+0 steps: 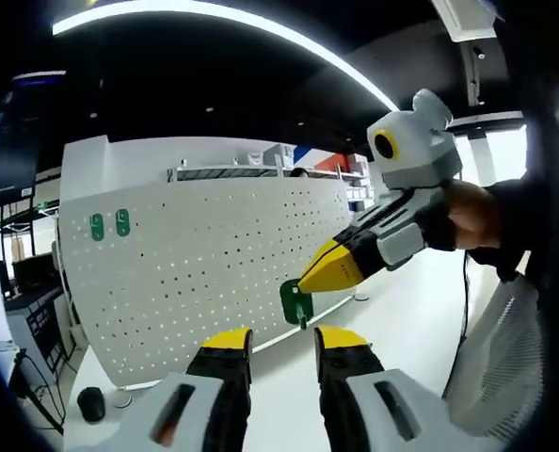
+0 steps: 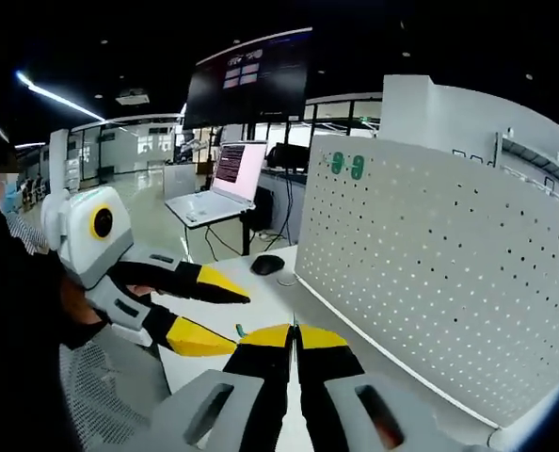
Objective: Insert the hook assembly into the mounting plate slot until the hook locks in place.
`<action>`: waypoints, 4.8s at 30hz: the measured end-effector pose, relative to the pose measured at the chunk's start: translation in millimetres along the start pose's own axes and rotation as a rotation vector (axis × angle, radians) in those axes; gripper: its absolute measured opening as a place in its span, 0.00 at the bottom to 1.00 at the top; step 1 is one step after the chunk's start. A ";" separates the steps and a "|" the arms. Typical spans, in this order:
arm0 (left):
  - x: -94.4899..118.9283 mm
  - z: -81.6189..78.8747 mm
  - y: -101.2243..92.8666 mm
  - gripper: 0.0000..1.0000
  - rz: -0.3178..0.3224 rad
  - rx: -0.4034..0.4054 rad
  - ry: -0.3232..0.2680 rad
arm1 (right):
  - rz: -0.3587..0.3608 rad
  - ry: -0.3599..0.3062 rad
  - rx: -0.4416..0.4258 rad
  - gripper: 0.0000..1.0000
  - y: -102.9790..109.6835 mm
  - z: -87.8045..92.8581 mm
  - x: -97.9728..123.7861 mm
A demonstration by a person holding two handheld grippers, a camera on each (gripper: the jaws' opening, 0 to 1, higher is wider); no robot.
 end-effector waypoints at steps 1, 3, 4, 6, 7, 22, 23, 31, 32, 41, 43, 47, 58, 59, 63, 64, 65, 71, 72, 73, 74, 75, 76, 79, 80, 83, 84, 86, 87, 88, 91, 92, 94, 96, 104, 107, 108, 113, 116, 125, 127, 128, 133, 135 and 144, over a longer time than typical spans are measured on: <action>0.1 -0.4 -0.3 0.24 0.003 -0.005 -0.007 | -0.003 -0.001 -0.001 0.00 1.1 -0.1 -0.4; 0.6 -1.8 -1.3 0.21 0.008 -0.016 -0.025 | -0.012 -0.007 -0.006 0.00 3.6 -0.8 -1.0; 0.7 -2.0 -1.8 0.20 0.011 -0.019 -0.030 | -0.016 -0.011 -0.012 0.00 4.5 -1.3 -1.4; 0.2 -1.9 -2.1 0.20 0.013 -0.021 -0.029 | -0.024 -0.018 -0.023 0.00 6.0 -2.7 -1.5; 0.1 -2.1 -2.3 0.19 0.016 -0.023 -0.032 | -0.026 -0.021 -0.025 0.00 6.4 -3.5 -1.5; 2.0 -6.4 -2.6 0.08 0.019 -0.031 -0.085 | -0.068 -0.052 -0.062 0.00 14.9 -9.5 -3.0; 2.1 -6.4 -2.7 0.08 0.019 -0.033 -0.085 | -0.070 -0.052 -0.062 0.00 15.1 -9.6 -3.1; 1.7 -6.1 -3.2 0.06 0.021 -0.048 -0.078 | -0.082 -0.051 -0.065 0.00 18.6 -10.0 -3.2; 1.7 -6.0 -3.2 0.06 0.021 -0.049 -0.078 | -0.084 -0.051 -0.064 0.00 19.1 -10.1 -3.3; 1.5 -6.0 -2.7 0.04 0.019 -0.053 -0.076 | -0.094 -0.050 -0.066 0.00 22.2 -10.3 -3.2; 1.7 -6.3 -3.0 0.04 0.020 -0.055 -0.075 | -0.094 -0.050 -0.066 0.00 22.4 -10.4 -2.7; 1.8 -5.4 -2.9 0.03 0.021 -0.040 -0.073 | -0.093 -0.050 -0.060 0.00 23.3 -10.0 -3.2; 2.4 -5.5 -0.4 0.03 0.002 -0.037 -0.069 | -0.095 -0.071 -0.030 0.03 24.5 -13.3 -5.4; 2.6 -5.1 -0.5 0.03 0.001 -0.037 -0.065 | -0.089 -0.081 -0.030 0.04 23.8 -14.7 -4.1; 3.0 -4.6 -1.3 0.03 -0.003 -0.040 -0.059 | -0.064 -0.091 -0.027 0.06 21.7 -13.9 0.8; 2.7 -4.4 -1.3 0.03 -0.002 -0.041 -0.057 | -0.056 -0.093 -0.026 0.07 21.1 -13.7 2.5; 2.4 -4.1 -1.3 0.03 -0.001 -0.040 -0.054 | -0.043 -0.102 -0.021 0.07 19.7 -13.9 5.6; 1.7 -3.7 -0.6 0.03 -0.004 -0.038 -0.047 | 0.004 -0.111 -0.021 0.12 8.9 -10.5 17.6; 2.2 -3.8 0.1 0.03 -0.008 -0.032 -0.048 | 0.010 -0.113 -0.024 0.13 7.5 -9.6 19.1; 2.6 -4.2 0.8 0.03 -0.011 -0.027 -0.053 | 0.021 -0.114 -0.026 0.15 6.0 -8.4 20.3; 3.2 -5.0 2.3 0.03 -0.018 -0.019 -0.059 | 0.031 -0.116 -0.027 0.17 4.5 -6.9 21.7; 3.5 -5.3 3.3 0.03 -0.024 -0.014 -0.061 | 0.035 -0.117 -0.029 0.18 3.6 -6.1 22.5; 3.5 -5.5 4.8 0.03 -0.032 -0.005 -0.060 | 0.045 -0.116 -0.032 0.20 2.1 -5.2 23.6; 3.3 -5.8 7.1 0.03 -0.042 0.008 -0.056 | 0.074 -0.131 -0.032 0.24 -1.8 -4.9 28.3; 3.3 -6.6 7.6 0.03 -0.045 0.006 -0.059 | 0.080 -0.133 -0.031 0.25 -2.8 -4.4 29.5; 1.5 -11.8 10.9 0.03 -0.057 0.002 -0.065 | 0.108 -0.133 -0.037 0.29 -6.9 -0.4 33.8; 0.7 -13.9 12.0 0.03 -0.060 0.001 -0.066 | 0.115 -0.133 -0.039 0.31 -7.8 0.6 35.1; -1.6 -19.4 15.4 0.03 -0.071 -0.004 -0.068 | 0.129 -0.134 -0.045 0.33 -9.2 2.8 37.9; -3.4 -22.7 18.2 0.03 -0.077 -0.011 -0.066 | 0.143 -0.137 -0.048 0.35 -10.4 4.3 39.2; -4.7 -25.0 20.4 0.03 -0.079 -0.015 -0.067 | 0.147 -0.138 -0.049 0.37 -10.8 4.9 39.6; -11.1 -34.0 30.6 0.03 -0.094 -0.015 -0.075 | 0.166 -0.127 -0.064 0.41 -12.5 11.0 40.1; -12.7 -36.3 33.3 0.03 -0.099 -0.015 -0.076 | 0.171 -0.128 -0.066 0.44 -12.5 12.1 40.1; -15.9 -44.5 38.5 0.03 -0.106 -0.022 -0.089 | 0.178 -0.129 -0.069 0.46 -11.2 14.6 41.0; -20.0 -52.2 43.4 0.03 -0.120 -0.038 -0.096 | 0.189 -0.131 -0.070 0.48 -10.5 17.5 42.0; -39.7 -68.3 63.1 0.03 -0.153 -0.016 -0.100 | 0.202 -0.122 -0.089 0.50 -6.6 27.2 45.7; -48.1 -75.8 69.7 0.03 -0.171 -0.007 -0.111 | 0.211 -0.121 -0.101 0.51 -6.6 31.6 45.5; -51.9 -78.9 73.0 0.03 -0.181 -0.005 -0.109 | 0.212 -0.115 -0.109 0.51 -6.8 33.9 45.1; -69.7 -94.5 86.6 0.03 -0.202 -0.007 -0.131 | 0.228 -0.116 -0.117 0.52 -6.9 39.7 44.7; -78.3 -99.6 90.3 0.03 -0.210 -0.014 -0.133 | 0.238 -0.116 -0.107 0.52 -5.9 42.9 45.5; -99.9 -112.0 109.3 0.03 -0.265 -0.023 -0.141 | 0.269 -0.103 -0.104 0.55 -4.3 61.3 44.1; -104.3 -114.1 112.0 0.03 -0.281 -0.036 -0.135 | 0.274 -0.105 -0.105 0.55 -3.4 65.1 43.0; -106.3 -115.1 113.1 0.03 -0.288 -0.038 -0.135 | 0.272 -0.108 -0.110 0.55 -2.4 67.1 42.2; -120.4 -119.1 121.3 0.03 -0.327 -0.056 -0.127 | 0.259 -0.108 -0.111 0.55 1.0 72.8 38.9; -127.2 -119.1 127.5 0.03 -0.334 -0.052 -0.121 | 0.257 -0.106 -0.106 0.55 0.9 73.7 38.2; -140.3 -123.1 142.6 0.03 -0.396 -0.052 -0.115 | 0.242 -0.116 -0.116 0.55 -0.5 74.7 37.1</action>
Point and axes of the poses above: the point that each gripper's makers call its tool centre point, and the gripper's own axes: x roughly backward along the fingers, y roughly to its left, z roughly out of its underside, the point moved 9 cm from there along x, roughly backward along the fingers, and after that the axes turned 6 degrees about x, right-handed, at the moved point
